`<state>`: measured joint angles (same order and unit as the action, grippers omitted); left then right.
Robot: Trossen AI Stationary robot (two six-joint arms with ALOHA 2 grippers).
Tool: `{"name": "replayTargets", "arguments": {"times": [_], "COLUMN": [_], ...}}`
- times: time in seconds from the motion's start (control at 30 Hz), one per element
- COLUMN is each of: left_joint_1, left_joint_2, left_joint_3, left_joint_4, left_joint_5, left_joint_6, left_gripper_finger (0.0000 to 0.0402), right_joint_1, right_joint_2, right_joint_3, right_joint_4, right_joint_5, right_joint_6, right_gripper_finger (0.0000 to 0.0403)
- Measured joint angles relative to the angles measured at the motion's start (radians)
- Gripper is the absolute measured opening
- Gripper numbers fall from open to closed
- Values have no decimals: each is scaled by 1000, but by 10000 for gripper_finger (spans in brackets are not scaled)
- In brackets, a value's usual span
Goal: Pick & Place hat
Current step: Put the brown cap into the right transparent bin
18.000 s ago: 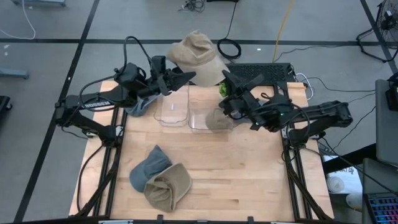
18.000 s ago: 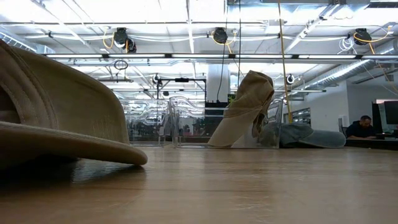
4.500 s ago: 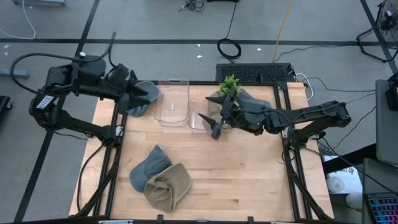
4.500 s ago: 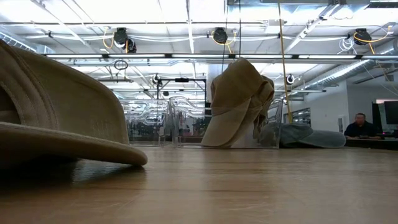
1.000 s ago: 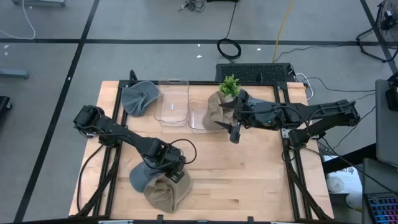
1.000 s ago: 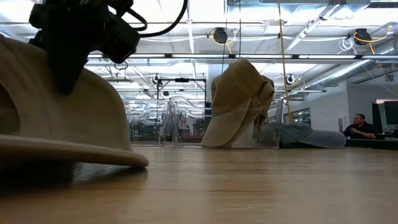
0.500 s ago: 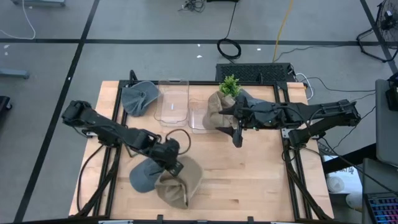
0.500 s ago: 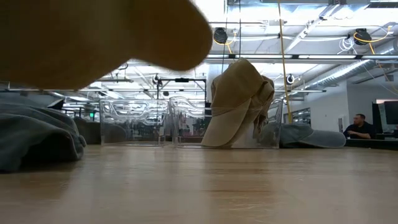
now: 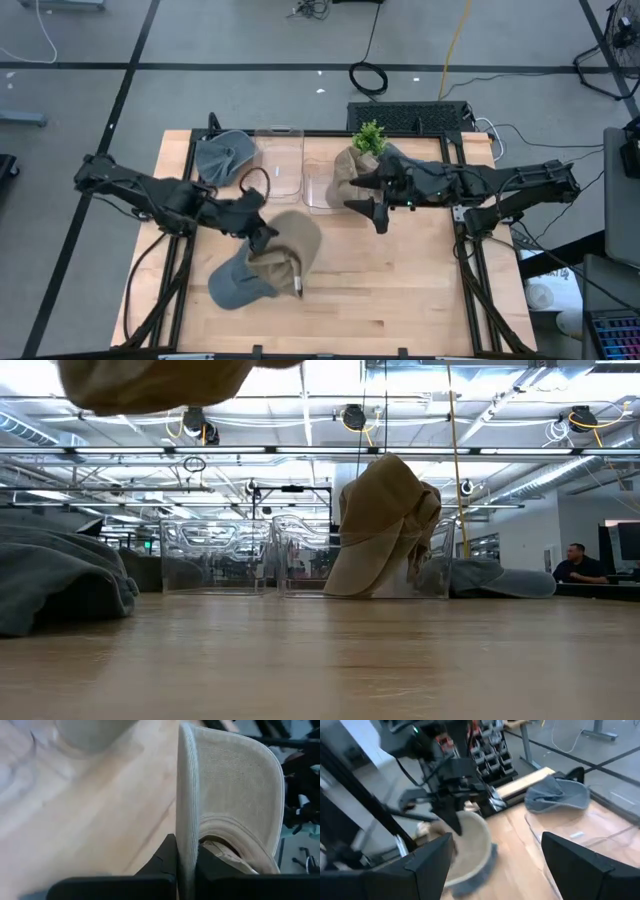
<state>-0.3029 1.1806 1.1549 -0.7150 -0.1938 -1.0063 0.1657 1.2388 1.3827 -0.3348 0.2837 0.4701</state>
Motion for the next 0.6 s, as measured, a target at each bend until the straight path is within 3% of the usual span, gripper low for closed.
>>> {"name": "replayTargets", "arguments": {"times": [0.27,0.6], "left_joint_1": [101,209], "left_joint_2": [-105,-213], "left_joint_3": [0,0], "left_joint_4": [-3,-2], "left_joint_5": [5,19], "left_joint_6": [227,433], "left_gripper_finger": [9,9], "right_joint_1": [-1,-1], "right_joint_2": [0,21], "right_joint_3": [0,0], "right_joint_4": [122,155], "right_joint_5": [13,193], "right_joint_6": [75,128], "right_gripper_finger": [295,295]}}
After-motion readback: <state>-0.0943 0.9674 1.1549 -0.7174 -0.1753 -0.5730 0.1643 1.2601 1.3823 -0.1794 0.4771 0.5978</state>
